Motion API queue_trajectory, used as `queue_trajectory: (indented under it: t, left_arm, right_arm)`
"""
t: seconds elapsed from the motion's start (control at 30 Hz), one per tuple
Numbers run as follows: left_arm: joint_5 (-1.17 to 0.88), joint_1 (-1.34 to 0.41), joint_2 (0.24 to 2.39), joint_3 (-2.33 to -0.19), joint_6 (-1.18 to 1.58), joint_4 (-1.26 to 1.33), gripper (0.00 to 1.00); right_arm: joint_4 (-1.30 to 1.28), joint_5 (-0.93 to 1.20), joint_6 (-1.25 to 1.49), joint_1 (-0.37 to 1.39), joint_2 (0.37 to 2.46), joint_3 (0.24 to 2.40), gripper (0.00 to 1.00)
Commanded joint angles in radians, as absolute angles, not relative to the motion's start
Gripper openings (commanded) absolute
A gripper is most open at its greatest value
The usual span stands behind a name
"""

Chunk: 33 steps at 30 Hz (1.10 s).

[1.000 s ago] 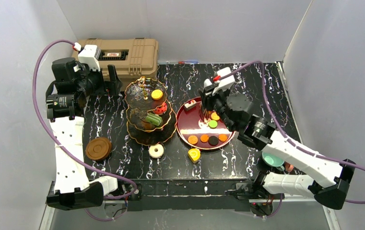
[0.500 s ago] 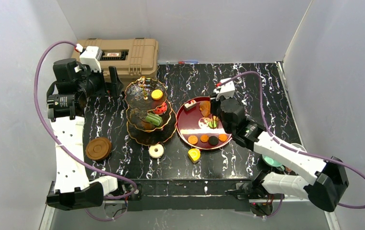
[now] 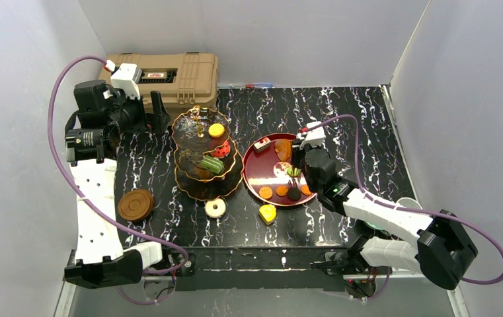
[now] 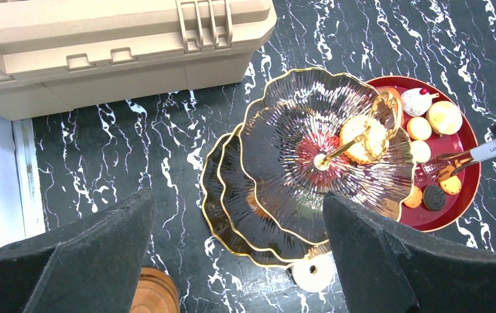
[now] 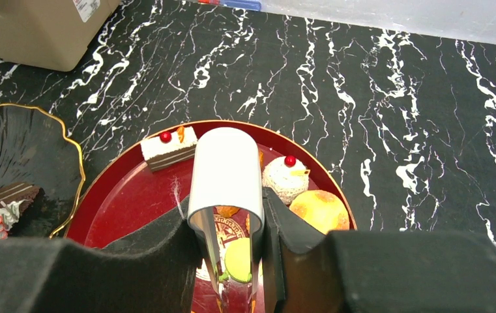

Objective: Serve the afternoon tea
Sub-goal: Pick up the desert from the tray.

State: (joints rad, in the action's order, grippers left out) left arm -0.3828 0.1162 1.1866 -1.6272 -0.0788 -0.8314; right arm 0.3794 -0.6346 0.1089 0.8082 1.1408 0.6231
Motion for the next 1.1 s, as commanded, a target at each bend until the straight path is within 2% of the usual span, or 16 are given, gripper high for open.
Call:
queue_trajectory:
  t: [0.0, 0.1, 0.23, 1.07]
  left_arm:
    - [-0.403, 0.121, 1.183, -1.629, -0.088, -0.841, 0.98]
    - [-0.406, 0.123, 1.184, -1.626, -0.086, -0.839, 0.98]
    - [-0.408, 0.123, 1.183, -1.629, -0.084, -0.838, 0.98]
    - [-0.403, 0.123, 1.179, -1.64, -0.087, -0.833, 0.98]
  right_arm:
    - [0.545, -0.673, 0.098, 0.804, 1.13, 0.608, 0.33]
    - [0.587, -0.688, 0.095, 0.799, 1.136, 0.585, 0.42]
    - [0.599, -0.69, 0.088, 0.789, 1.155, 0.598, 0.48]
    - [0.73, -0.607, 0.133, 0.721, 1.295, 0.616, 0.5]
